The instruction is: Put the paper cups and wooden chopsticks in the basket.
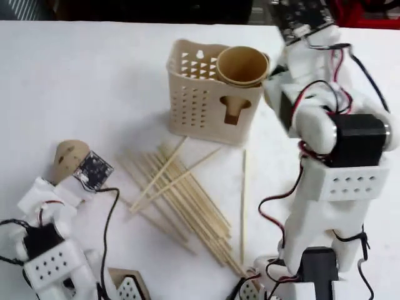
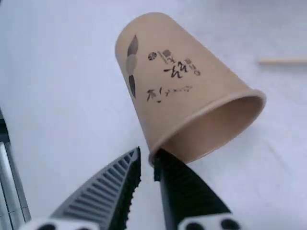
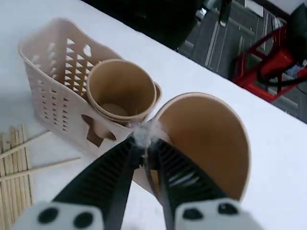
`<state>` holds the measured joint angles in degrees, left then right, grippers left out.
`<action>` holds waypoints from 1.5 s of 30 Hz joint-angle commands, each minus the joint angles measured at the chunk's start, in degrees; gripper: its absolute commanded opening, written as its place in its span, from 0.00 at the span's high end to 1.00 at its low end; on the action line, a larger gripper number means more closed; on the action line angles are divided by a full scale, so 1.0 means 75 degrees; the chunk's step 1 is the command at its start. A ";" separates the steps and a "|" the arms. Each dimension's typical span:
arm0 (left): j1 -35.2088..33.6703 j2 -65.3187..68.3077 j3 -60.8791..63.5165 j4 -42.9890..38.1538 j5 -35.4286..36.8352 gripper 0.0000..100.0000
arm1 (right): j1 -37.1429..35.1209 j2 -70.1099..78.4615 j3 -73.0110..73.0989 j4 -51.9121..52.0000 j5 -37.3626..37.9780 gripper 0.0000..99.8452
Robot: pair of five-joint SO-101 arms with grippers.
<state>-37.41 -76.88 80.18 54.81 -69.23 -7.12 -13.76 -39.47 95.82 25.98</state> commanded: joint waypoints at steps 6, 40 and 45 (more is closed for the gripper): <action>-0.0053 -0.2749 0.0832 0.1020 0.0504 0.98 | -0.0744 -0.0217 -0.0047 -0.1401 0.0598 0.98; 0.0311 -0.3710 -0.0750 0.3235 0.2673 0.98 | -0.1237 0.0756 -0.1371 0.0229 0.0856 0.82; 0.0979 -0.3663 -0.2016 0.3845 0.3259 0.98 | -0.0791 0.0369 -0.0656 0.0346 0.0809 0.92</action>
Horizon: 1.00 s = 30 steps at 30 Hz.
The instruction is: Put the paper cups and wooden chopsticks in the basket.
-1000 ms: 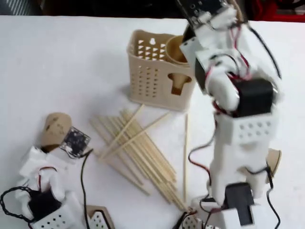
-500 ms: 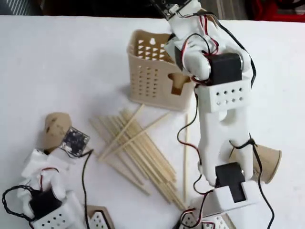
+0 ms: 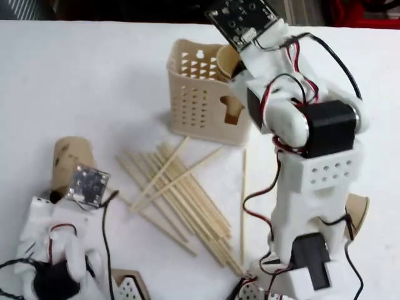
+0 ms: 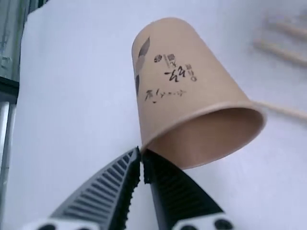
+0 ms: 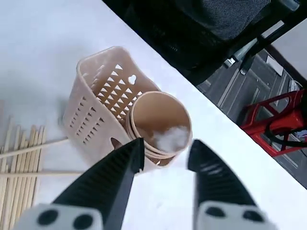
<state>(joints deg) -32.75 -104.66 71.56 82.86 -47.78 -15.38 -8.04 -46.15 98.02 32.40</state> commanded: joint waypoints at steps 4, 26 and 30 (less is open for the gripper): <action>0.0369 0.0041 -0.1641 0.0117 0.0527 0.98 | 0.0826 -0.0756 0.1090 0.0053 -0.1137 0.93; 0.3347 0.8305 -1.0690 0.2590 0.2473 0.98 | 0.2983 -0.0850 0.6775 -0.3979 -0.4595 0.93; 0.4425 0.9547 -1.1722 0.2590 0.3048 0.98 | 0.3511 -0.0850 0.7420 -0.4753 -0.5111 0.93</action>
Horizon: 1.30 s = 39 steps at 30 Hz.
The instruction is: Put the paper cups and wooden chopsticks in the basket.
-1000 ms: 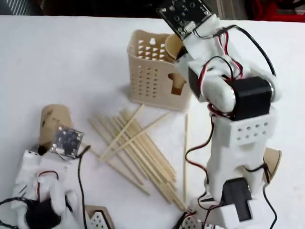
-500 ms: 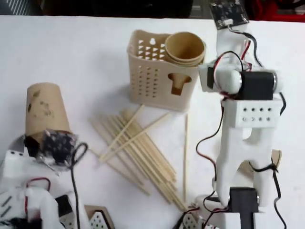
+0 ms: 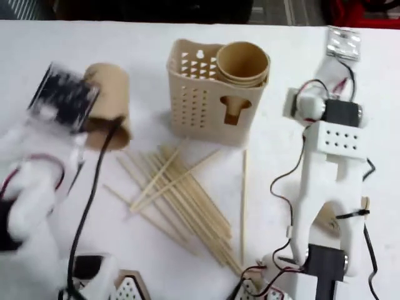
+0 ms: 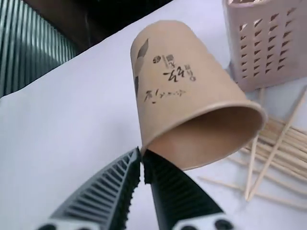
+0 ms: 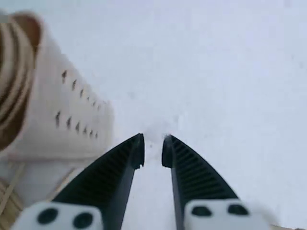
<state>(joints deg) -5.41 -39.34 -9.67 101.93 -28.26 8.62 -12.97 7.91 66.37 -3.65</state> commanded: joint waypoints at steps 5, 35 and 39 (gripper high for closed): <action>0.2045 0.2069 -0.2204 0.0035 0.0985 0.98 | 0.0346 -0.0193 0.0996 -0.1448 -0.0410 0.93; 0.3640 0.6382 -0.6212 -0.0563 0.1664 0.92 | 0.0358 -0.0193 0.1348 -0.1928 -0.0352 0.93; 0.3616 0.6394 -0.6130 -0.0832 0.2110 0.80 | 0.0358 -0.0193 0.1348 -0.1928 -0.0352 0.93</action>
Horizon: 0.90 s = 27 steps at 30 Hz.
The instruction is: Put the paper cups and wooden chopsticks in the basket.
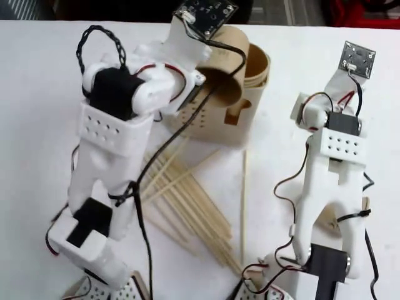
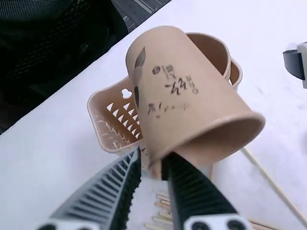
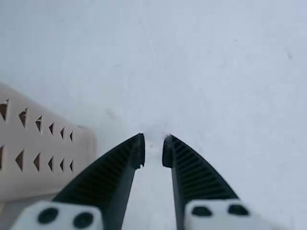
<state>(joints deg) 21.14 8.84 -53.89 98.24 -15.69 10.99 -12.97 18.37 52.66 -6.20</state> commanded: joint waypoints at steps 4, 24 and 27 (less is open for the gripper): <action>0.0088 -0.0018 -0.0234 -0.0633 0.0727 0.77 | 0.0041 -0.0193 -0.0047 -0.0100 0.0000 0.93; 0.0100 -0.0018 0.1125 -0.2731 0.0750 0.92 | 0.0029 -0.0193 -0.0047 -0.0088 0.0000 0.93; 0.0100 -0.0018 0.1125 -0.2825 0.0738 0.98 | 0.0029 -0.0193 -0.0047 -0.0088 0.0000 0.93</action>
<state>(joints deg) 21.14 8.84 -45.01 78.73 -10.51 10.99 -12.97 18.37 52.66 -6.20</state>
